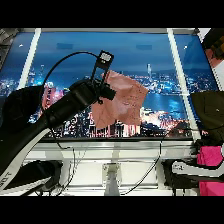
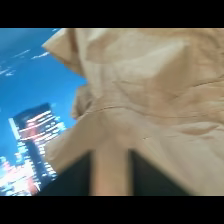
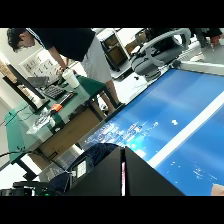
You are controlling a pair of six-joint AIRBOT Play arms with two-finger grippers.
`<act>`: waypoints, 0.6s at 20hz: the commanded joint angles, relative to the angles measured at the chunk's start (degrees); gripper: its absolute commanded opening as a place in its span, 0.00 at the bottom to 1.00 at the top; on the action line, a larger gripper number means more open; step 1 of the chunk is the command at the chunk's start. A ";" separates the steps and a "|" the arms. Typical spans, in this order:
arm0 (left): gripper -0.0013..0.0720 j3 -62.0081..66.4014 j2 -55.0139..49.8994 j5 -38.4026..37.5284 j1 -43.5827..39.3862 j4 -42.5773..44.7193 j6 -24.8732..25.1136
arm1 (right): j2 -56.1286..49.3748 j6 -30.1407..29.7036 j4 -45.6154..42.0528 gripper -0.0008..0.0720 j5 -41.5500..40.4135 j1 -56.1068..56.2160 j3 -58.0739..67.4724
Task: Fold the clothes and pants, and hang the long-sleeved shirts on hangers.
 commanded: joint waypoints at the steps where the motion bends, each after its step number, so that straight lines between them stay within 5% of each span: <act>1: 0.03 0.04 -0.04 -1.55 0.00 3.23 0.37 | -0.26 4.59 -7.91 0.03 -0.68 0.07 0.04; 3: 0.03 0.04 -0.04 -1.57 0.44 3.28 0.35 | -0.57 6.84 -16.00 0.02 -0.31 0.07 -1.36; 7: 0.03 -1.46 0.02 -3.06 5.75 -2.67 0.94 | -0.94 6.82 -17.38 0.02 3.08 0.07 -10.47; 12: 0.03 -9.09 0.55 -5.44 18.58 -24.33 18.03 | -0.92 5.92 -17.94 0.02 3.91 0.07 -29.81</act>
